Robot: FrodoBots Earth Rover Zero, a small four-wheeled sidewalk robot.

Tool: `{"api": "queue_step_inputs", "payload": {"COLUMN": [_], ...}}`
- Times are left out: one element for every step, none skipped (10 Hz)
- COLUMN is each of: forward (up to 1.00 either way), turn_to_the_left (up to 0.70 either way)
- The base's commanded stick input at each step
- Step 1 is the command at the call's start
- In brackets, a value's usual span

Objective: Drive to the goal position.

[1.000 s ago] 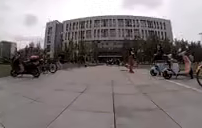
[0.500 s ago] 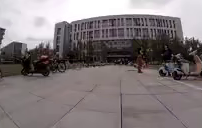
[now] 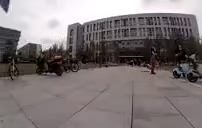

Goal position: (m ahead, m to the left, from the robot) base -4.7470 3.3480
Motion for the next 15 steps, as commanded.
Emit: {"api": "queue_step_inputs", "payload": {"forward": [0.0,0.0,0.0,0.0,0.0,0.0,0.0,0.0,0.0,0.0,0.0,0.0,0.0,0.0,0.0], "turn_to_the_left": [0.6,0.6,0.6,0.6,0.6,0.6,0.6,0.6,0.6,0.6,0.6,0.6,0.6,0.6,0.6]}}
